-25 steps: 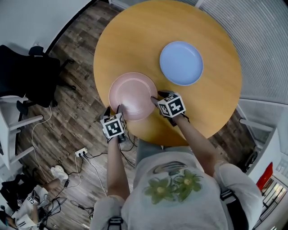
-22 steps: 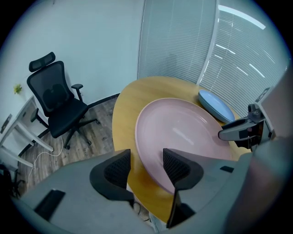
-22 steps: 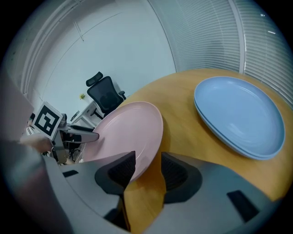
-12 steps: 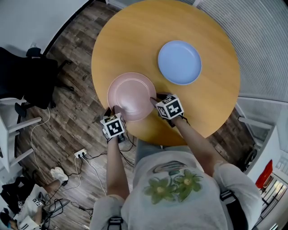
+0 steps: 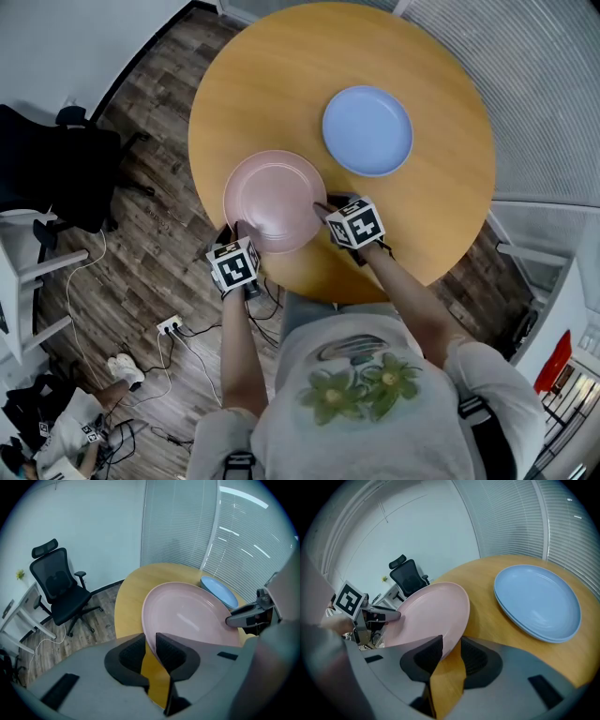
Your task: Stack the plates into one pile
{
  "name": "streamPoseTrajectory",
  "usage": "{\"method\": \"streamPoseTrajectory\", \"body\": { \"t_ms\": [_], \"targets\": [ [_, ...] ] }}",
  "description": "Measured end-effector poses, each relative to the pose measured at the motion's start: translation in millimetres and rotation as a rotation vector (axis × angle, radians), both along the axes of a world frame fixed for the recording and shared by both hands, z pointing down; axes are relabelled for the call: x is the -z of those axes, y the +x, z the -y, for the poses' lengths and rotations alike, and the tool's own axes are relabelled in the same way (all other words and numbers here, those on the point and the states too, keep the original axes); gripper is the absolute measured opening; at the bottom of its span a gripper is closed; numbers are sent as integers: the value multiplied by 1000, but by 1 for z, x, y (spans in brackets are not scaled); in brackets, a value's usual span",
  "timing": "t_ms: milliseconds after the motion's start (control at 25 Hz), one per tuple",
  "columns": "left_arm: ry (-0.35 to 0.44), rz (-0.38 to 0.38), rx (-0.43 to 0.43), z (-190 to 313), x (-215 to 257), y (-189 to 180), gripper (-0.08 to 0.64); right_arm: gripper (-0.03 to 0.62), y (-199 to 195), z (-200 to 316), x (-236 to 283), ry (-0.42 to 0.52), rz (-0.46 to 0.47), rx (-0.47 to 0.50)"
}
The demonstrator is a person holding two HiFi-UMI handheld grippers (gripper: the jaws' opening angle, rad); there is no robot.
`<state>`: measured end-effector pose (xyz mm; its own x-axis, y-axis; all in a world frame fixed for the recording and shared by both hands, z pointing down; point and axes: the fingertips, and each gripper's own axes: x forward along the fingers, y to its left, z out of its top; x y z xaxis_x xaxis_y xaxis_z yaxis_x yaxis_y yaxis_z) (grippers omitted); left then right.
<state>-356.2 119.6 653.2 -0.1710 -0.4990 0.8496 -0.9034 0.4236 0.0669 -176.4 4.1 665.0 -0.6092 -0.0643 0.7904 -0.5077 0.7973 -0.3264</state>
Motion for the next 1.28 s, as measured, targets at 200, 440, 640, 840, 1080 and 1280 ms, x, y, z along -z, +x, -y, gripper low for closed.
{"method": "streamPoseTrajectory", "body": {
  "t_ms": [200, 440, 640, 840, 1080, 1280],
  "targets": [
    [54, -12, -5, 5, 22, 11, 84, 140, 12, 2, 21, 1, 13, -13],
    [87, -20, -17, 6, 44, 30, 86, 140, 32, 2, 45, 13, 17, -18],
    [95, -21, -30, 3, 59, 55, 86, 140, 58, -3, 60, 21, 19, -30],
    [93, -27, -67, 1, 66, 86, 86, 140, 91, -9, 67, 25, 7, -53],
    [89, -33, -110, 2, 72, 132, 86, 140, 141, -16, 70, 17, 1, -89],
    [80, -28, -155, 1, 73, 166, 86, 140, 179, -26, 70, 9, -5, -125]
  ]
}}
